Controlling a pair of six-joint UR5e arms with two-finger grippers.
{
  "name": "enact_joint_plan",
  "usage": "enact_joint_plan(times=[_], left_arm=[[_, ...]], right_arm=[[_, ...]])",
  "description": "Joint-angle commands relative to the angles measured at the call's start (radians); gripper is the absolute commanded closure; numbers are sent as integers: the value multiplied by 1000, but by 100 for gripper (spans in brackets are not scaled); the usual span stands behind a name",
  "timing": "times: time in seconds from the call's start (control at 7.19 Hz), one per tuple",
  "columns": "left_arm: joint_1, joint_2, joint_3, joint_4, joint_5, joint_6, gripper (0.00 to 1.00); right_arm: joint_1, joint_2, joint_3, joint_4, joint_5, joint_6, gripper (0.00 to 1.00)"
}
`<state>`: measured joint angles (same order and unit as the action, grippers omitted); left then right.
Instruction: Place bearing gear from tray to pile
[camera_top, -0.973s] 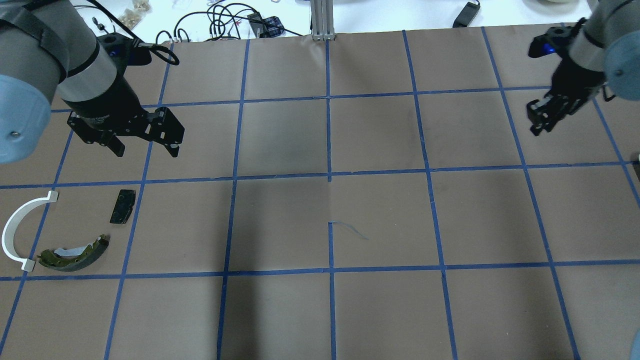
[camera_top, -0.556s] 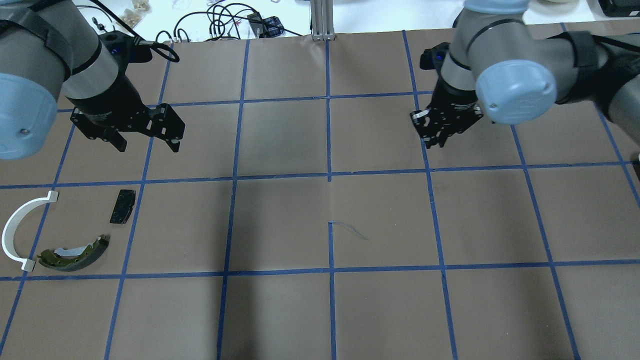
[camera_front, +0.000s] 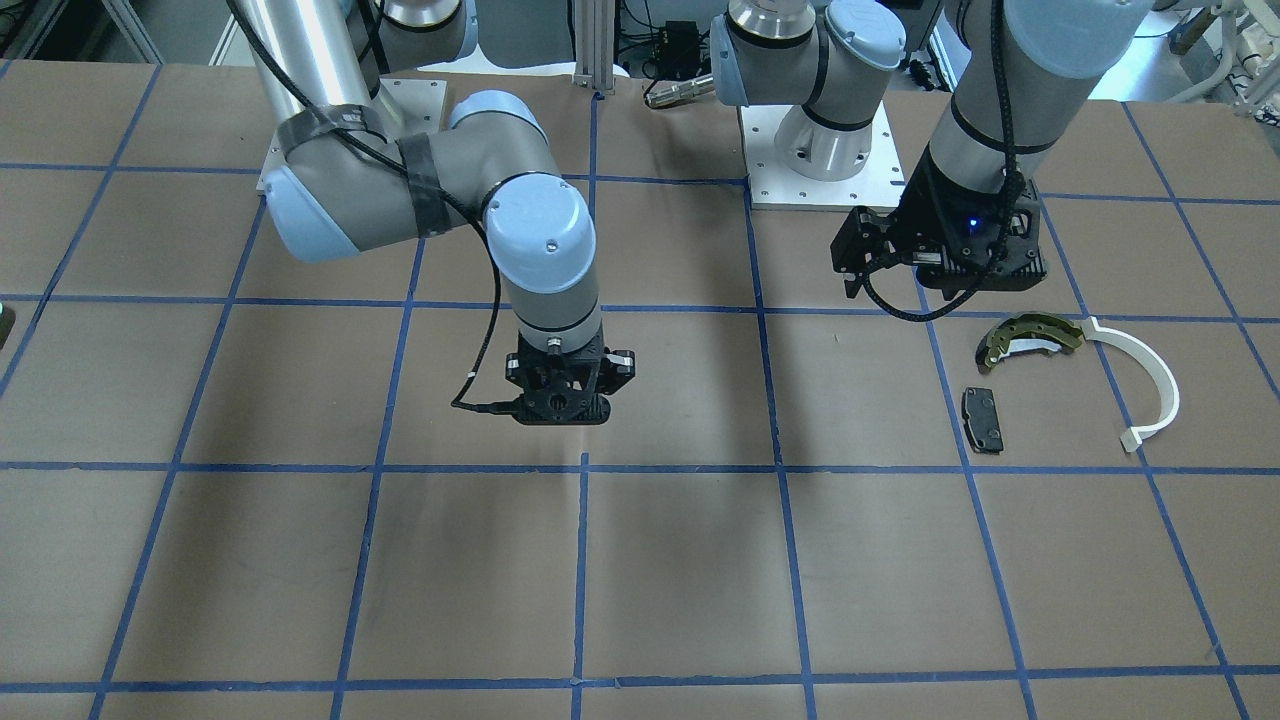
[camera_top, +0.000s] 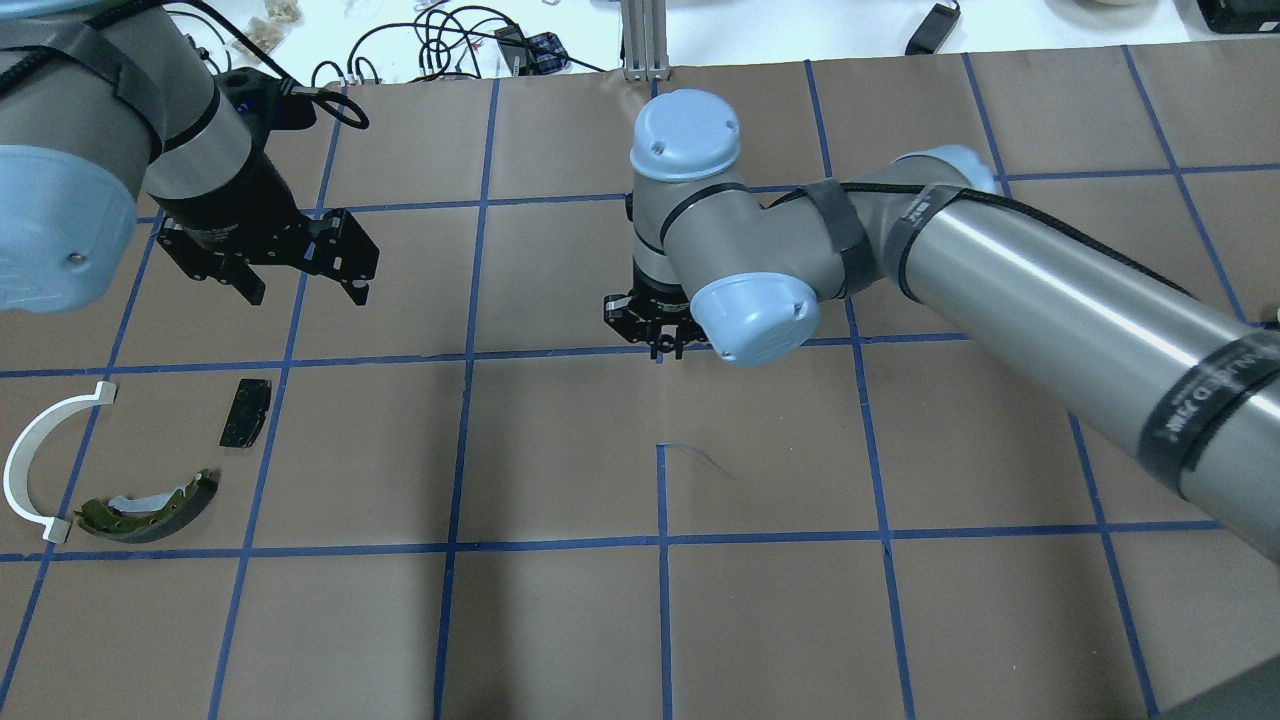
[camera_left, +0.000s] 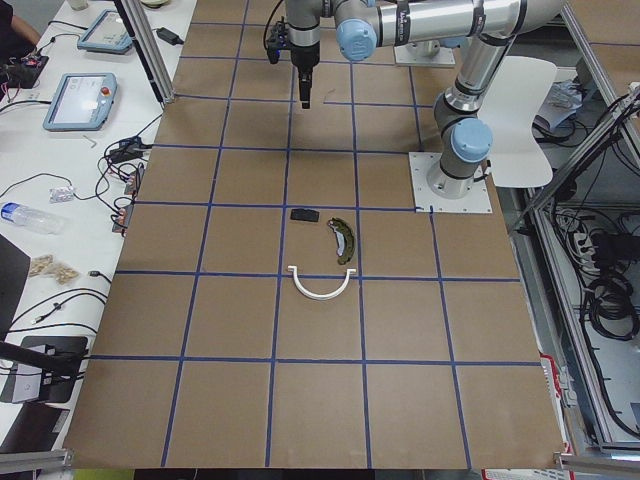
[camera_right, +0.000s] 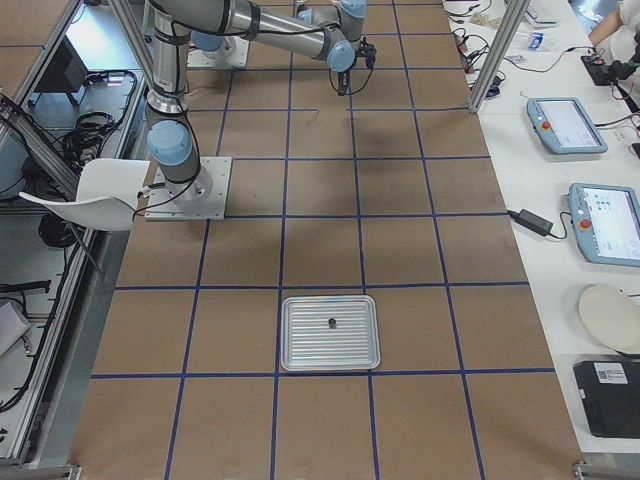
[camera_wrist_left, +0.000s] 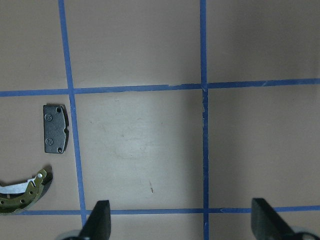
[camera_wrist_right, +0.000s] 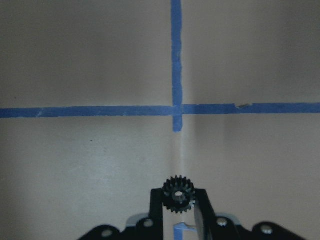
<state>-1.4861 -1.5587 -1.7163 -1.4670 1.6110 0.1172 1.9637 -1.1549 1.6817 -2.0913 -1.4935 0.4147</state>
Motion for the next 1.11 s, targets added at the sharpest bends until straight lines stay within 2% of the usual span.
enact_joint_plan(times=[0.0, 0.14, 0.28, 0.42, 0.56, 0.7, 0.83, 0.97], left_arm=[[0, -43, -8, 10, -6, -11, 0], [-3, -55, -25, 17, 0, -20, 0], [-3, -58, -37, 57, -6, -14, 0], [-12, -76, -40, 119, -38, -13, 0], [-49, -93, -43, 123, -55, -17, 0], [-99, -118, -43, 131, -54, -40, 0], [-143, -148, -46, 204, -59, -83, 0], [-199, -174, -48, 247, -57, -109, 0]], right_arm=[[35, 47, 1, -35, 7, 94, 60], [37, 63, 1, -35, 7, 92, 33], [35, 66, -7, -30, 7, 73, 0], [-6, 45, -23, -15, -2, -41, 0], [-90, 3, -33, 50, -10, -191, 0], [-212, -67, -31, 168, -11, -359, 0], [-341, -133, -19, 265, -69, -554, 0], [-477, -173, -17, 304, -139, -744, 0]])
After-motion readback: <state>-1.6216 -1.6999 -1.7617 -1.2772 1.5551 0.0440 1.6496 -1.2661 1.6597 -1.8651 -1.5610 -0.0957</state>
